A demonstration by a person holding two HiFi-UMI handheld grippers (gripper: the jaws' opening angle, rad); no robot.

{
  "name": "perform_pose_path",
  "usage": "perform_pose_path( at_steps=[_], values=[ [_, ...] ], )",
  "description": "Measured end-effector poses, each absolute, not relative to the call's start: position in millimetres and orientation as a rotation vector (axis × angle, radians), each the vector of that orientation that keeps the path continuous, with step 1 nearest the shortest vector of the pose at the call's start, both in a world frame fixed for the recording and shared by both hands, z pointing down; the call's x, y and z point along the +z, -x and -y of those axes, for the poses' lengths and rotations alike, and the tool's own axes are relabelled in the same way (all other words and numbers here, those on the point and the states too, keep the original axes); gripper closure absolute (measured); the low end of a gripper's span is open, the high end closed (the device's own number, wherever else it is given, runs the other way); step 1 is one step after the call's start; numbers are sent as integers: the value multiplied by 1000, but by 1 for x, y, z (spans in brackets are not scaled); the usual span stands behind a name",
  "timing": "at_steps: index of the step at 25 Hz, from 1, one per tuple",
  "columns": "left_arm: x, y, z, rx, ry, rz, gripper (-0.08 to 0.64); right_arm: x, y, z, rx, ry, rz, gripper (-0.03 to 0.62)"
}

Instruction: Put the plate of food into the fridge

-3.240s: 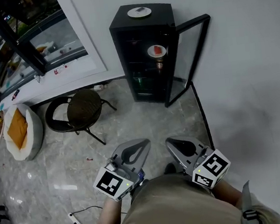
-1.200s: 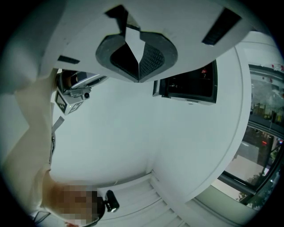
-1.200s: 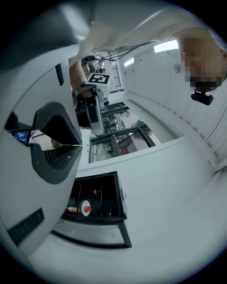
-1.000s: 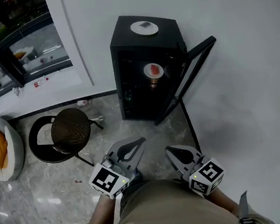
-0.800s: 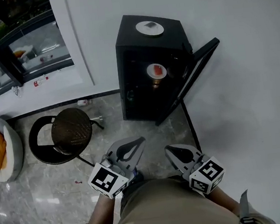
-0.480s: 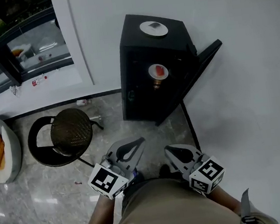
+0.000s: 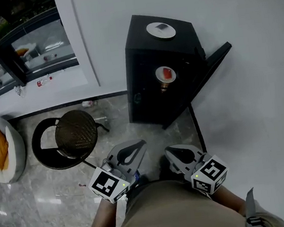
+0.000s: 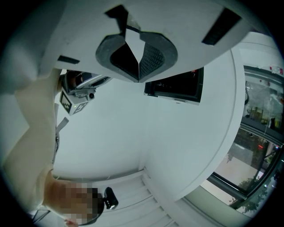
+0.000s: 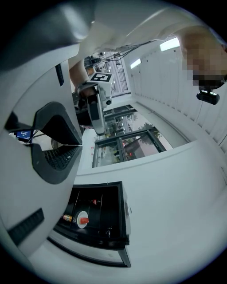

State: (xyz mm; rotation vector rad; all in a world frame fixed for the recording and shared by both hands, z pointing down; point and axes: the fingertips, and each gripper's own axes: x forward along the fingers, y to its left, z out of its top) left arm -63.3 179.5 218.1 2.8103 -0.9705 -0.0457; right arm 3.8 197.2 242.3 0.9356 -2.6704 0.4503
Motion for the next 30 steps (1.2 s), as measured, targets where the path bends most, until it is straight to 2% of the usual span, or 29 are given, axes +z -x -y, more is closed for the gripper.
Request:
perform_pose_path(
  at_steps=[30],
  values=[
    [214, -72, -59, 174, -2758, 1089, 549, 242, -142, -64, 665, -905, 2811, 569]
  ],
)
